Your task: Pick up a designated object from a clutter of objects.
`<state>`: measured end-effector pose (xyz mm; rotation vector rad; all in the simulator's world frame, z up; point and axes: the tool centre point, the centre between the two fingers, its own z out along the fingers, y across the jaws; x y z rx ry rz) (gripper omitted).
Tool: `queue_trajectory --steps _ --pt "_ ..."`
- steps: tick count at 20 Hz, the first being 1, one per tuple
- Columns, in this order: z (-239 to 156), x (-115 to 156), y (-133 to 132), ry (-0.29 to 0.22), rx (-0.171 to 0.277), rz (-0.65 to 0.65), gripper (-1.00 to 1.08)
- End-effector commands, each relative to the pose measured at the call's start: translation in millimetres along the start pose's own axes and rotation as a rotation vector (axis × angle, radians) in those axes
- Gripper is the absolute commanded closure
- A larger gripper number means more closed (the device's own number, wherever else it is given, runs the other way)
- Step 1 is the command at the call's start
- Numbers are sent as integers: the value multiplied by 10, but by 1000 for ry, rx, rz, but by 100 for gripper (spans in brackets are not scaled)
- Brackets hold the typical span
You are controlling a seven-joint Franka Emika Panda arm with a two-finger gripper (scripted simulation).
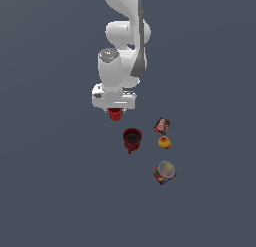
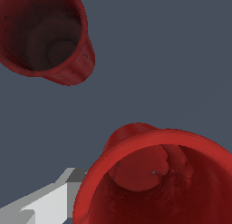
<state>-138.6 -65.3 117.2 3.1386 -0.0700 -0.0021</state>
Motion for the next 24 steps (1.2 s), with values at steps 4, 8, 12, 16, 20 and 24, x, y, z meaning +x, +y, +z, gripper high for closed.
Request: queue_trajectory --steps 4,8,12,16,20,24 --pt "-423 42 -290 1 -4 0 108" --pt "-744 74 -517 2 -5 0 108" --pt "-1071 108 -750 2 -5 0 108" --pt "-1410 146 -997 1 -4 -1 108" --pt "-1765 190 -1254 1 -2 -1 108" --pt "-2110 239 -1503 1 -1 -2 108"
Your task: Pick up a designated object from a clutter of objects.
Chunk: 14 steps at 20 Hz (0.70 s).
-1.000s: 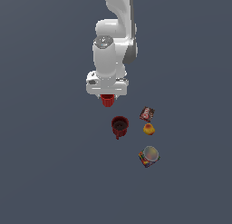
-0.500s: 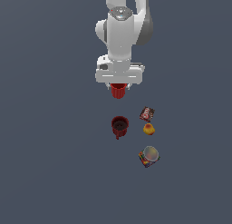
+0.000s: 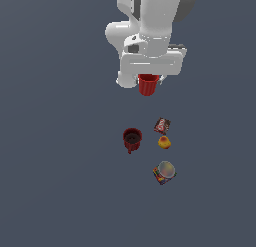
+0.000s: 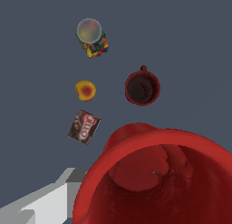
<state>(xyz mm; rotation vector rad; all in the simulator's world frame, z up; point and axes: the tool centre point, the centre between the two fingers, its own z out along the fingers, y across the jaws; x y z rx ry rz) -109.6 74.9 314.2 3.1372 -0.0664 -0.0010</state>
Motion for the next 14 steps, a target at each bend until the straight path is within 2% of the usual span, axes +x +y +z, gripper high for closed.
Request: queue_trajectory --steps 1,8,14 --pt "-214 28 -150 0 1 0 108" --pt "-630 107 -449 0 3 0 108" --pt "-815 151 -581 0 4 0 108"
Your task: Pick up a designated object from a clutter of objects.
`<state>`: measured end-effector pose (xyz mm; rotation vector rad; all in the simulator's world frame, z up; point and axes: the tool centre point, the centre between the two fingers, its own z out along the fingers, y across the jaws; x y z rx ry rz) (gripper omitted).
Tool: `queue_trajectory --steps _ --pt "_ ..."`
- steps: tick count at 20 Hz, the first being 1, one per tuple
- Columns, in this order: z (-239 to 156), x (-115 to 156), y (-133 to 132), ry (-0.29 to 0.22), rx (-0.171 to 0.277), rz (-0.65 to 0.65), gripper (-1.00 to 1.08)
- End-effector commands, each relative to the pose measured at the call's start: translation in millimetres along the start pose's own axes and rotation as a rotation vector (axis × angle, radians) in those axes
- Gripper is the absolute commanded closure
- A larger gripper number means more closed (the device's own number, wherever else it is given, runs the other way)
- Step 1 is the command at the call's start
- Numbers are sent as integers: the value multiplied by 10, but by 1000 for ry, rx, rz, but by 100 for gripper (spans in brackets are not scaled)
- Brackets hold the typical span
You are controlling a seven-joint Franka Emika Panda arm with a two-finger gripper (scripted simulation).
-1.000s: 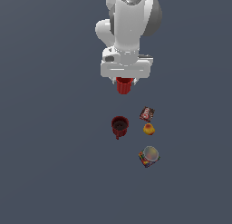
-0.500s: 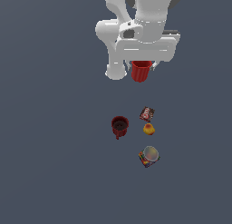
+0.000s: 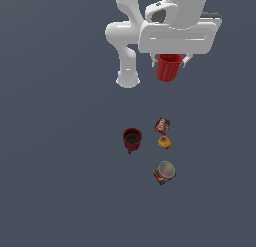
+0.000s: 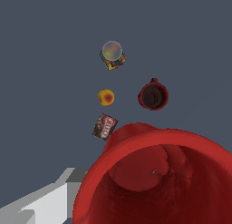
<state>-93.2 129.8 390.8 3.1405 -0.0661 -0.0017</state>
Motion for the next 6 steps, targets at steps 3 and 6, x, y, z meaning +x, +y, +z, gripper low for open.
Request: queue_trajectory --steps 3,6 --pt "-84 25 -56 1 0 1 108" --pt "-93 31 -58 1 1 1 108"
